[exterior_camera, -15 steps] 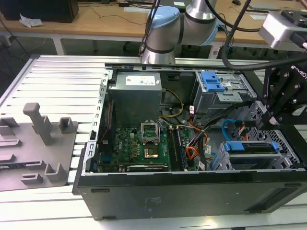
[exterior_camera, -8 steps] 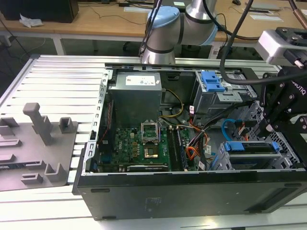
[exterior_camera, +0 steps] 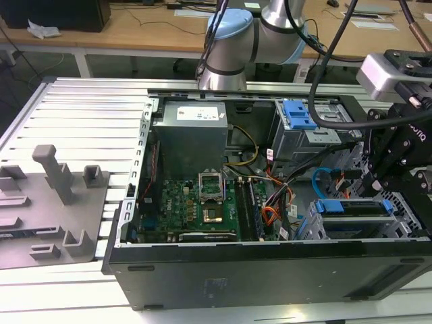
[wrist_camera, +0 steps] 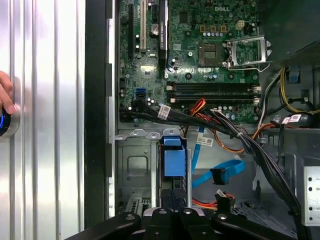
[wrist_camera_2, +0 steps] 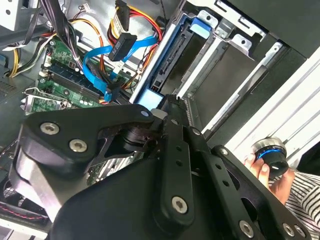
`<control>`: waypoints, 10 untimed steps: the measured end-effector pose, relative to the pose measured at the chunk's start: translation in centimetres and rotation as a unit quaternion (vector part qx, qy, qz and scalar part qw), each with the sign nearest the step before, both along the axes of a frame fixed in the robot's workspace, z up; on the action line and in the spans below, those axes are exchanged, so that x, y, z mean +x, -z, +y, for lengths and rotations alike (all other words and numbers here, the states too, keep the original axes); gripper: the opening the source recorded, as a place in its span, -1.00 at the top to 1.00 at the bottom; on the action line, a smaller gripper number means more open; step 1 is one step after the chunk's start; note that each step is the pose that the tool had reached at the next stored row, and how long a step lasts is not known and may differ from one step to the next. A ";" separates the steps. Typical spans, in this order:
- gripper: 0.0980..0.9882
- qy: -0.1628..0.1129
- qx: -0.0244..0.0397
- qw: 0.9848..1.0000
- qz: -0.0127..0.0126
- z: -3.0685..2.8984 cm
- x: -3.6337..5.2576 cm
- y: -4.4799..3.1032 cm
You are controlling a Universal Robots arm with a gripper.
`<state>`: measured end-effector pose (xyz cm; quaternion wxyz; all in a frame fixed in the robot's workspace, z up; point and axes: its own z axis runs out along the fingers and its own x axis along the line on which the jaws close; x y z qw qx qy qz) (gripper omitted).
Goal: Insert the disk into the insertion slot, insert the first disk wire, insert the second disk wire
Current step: 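Insert the disk into the insertion slot, then insert the first disk wire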
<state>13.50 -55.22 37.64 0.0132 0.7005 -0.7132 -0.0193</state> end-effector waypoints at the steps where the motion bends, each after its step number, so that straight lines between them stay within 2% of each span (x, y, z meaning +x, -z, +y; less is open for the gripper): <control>1: 0.98 0.000 0.000 1.000 0.000 0.00 0.00 0.00; 10: 0.98 0.000 0.000 1.000 0.000 0.00 0.00 0.03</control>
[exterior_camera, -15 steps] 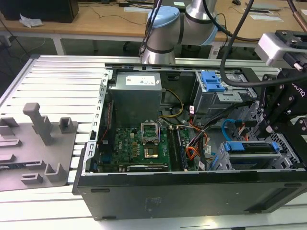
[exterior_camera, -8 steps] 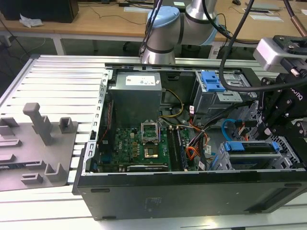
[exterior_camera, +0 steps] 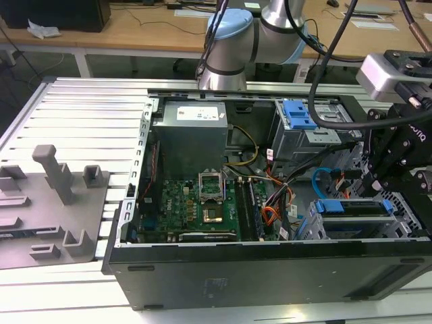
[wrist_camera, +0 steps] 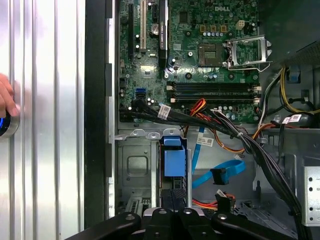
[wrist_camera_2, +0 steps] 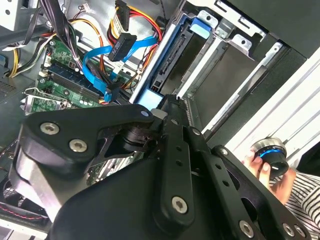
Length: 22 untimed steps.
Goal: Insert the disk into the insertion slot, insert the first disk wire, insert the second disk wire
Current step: 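Insert the first disk wire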
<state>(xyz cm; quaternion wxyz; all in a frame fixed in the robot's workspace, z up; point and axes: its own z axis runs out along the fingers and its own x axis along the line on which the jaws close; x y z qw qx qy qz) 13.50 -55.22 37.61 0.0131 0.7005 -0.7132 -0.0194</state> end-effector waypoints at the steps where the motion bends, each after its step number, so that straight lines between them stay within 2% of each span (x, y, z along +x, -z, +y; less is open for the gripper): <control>1: 0.98 0.000 0.000 1.000 0.000 0.00 0.00 0.00; 4: 0.96 0.000 0.000 1.000 0.000 0.00 0.00 0.00; 6: 0.69 0.000 0.000 1.000 0.000 0.00 0.00 0.00; 7: 0.69 0.000 0.000 1.000 0.000 0.00 0.00 0.01; 8: 0.54 0.000 0.000 1.000 0.000 0.00 0.00 0.01; 11: 0.54 0.000 0.000 1.000 0.000 0.00 0.25 0.03; 15: 0.54 0.000 0.000 1.000 0.001 0.02 1.90 0.01; 18: 0.54 0.000 0.000 1.000 0.001 0.15 2.10 -0.12; 19: 0.54 0.000 -0.001 1.000 0.001 0.42 2.09 -0.32; 20: 0.54 0.000 -0.001 1.000 0.001 1.53 2.09 -0.33; 22: 0.54 0.000 -0.002 1.000 0.001 2.92 2.09 -0.32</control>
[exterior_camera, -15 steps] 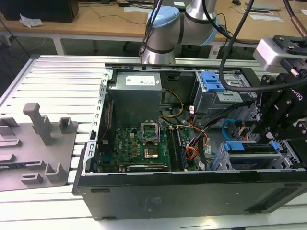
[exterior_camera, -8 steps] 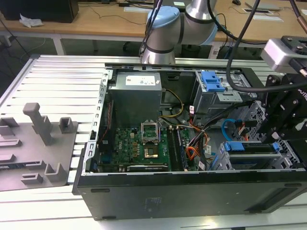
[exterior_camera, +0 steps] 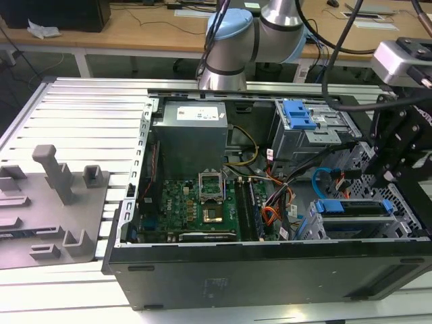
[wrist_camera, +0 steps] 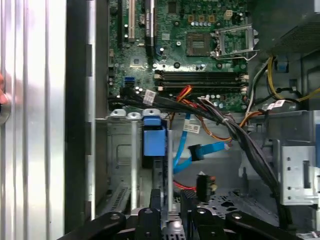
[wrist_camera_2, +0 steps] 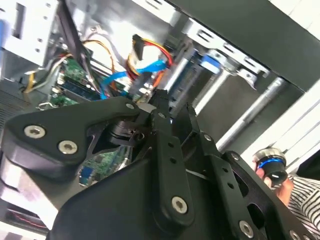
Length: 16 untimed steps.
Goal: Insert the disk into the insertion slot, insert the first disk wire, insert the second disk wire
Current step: 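Insert the first disk wire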
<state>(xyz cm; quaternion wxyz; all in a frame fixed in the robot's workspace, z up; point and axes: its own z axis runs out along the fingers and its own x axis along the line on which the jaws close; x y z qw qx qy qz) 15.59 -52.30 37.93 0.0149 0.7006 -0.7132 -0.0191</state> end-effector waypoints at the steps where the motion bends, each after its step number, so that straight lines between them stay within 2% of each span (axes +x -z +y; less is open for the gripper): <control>1: 0.54 0.000 0.000 1.000 0.000 0.60 -0.03 0.01; 2: 0.54 0.000 0.000 1.000 0.000 0.87 -0.11 0.07; 6: 0.54 0.003 0.001 1.000 0.000 1.29 -0.57 0.46; 11: 0.54 0.012 0.002 1.000 0.000 2.14 -0.65 1.28; 16: 0.54 0.017 0.002 1.000 0.000 2.38 -0.64 1.89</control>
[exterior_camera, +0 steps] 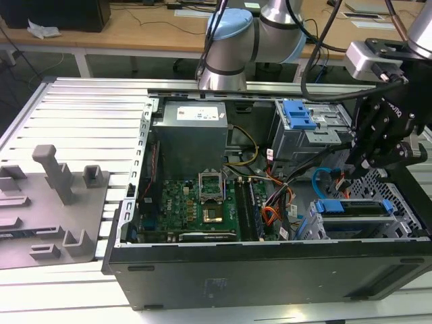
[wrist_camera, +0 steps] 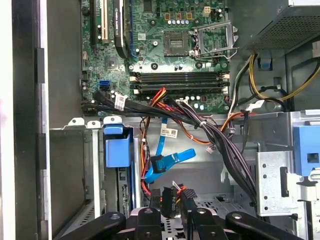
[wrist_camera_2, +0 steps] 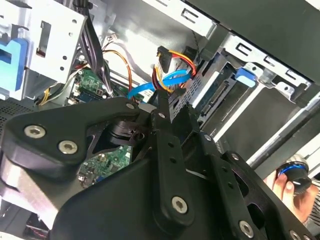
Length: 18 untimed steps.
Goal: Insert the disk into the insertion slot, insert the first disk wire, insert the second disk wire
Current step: 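Insert the first disk wire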
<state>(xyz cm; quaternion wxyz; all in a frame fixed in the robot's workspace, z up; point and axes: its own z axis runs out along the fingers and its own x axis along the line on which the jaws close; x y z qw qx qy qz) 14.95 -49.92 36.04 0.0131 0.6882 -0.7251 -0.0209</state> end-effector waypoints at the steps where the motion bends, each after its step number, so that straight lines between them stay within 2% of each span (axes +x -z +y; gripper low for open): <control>1: 0.54 0.001 0.000 1.000 0.000 0.01 0.00 0.25; 3: 0.54 0.002 0.000 1.000 0.000 0.02 0.00 0.67; 9: 0.54 0.002 0.000 1.000 0.000 0.02 0.00 0.72; 10: 0.58 0.002 0.000 1.000 0.000 0.02 0.00 0.73; 12: 0.85 0.002 0.000 1.000 0.000 0.02 0.00 0.74; 18: 0.85 0.002 -0.001 1.000 0.000 0.01 0.15 0.78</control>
